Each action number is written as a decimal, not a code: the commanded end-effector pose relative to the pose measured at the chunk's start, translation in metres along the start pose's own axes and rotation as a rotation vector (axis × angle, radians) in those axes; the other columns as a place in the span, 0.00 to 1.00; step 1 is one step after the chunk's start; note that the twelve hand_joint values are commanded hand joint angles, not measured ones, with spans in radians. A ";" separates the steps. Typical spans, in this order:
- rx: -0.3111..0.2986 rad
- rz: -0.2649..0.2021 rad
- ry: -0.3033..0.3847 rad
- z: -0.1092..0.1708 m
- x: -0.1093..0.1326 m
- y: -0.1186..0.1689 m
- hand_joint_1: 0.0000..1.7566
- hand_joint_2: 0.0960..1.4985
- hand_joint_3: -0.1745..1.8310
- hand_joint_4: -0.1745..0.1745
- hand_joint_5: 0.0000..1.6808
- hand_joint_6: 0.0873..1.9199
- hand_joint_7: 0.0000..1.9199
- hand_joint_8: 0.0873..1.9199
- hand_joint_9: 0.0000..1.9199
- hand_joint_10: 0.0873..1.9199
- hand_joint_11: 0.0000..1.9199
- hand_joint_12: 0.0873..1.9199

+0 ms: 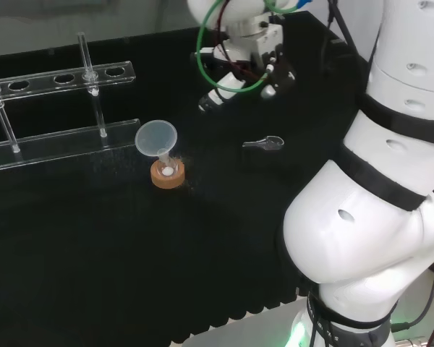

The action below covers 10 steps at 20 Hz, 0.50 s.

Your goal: Put the weighing funnel back on the table.

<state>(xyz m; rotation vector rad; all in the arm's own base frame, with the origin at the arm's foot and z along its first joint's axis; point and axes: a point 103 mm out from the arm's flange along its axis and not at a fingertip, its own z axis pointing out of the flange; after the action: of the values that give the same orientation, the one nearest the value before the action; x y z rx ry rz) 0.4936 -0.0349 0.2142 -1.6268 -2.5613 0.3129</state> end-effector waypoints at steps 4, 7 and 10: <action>0.040 0.028 0.027 0.009 0.018 0.027 0.22 0.40 0.10 0.12 0.10 0.00 0.00 0.24 0.25 0.00 0.11 0.76; 0.039 0.027 0.029 0.010 0.018 0.025 0.22 0.40 0.10 0.12 0.10 0.00 0.00 0.24 0.25 0.00 0.11 0.76; 0.038 0.025 0.024 0.012 0.021 0.022 0.22 0.41 0.10 0.13 0.11 0.00 0.00 0.24 0.25 0.00 0.11 0.76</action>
<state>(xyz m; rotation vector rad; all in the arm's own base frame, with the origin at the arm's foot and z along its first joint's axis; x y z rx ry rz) 0.5072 -0.0094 0.1985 -1.6417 -2.4989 0.3376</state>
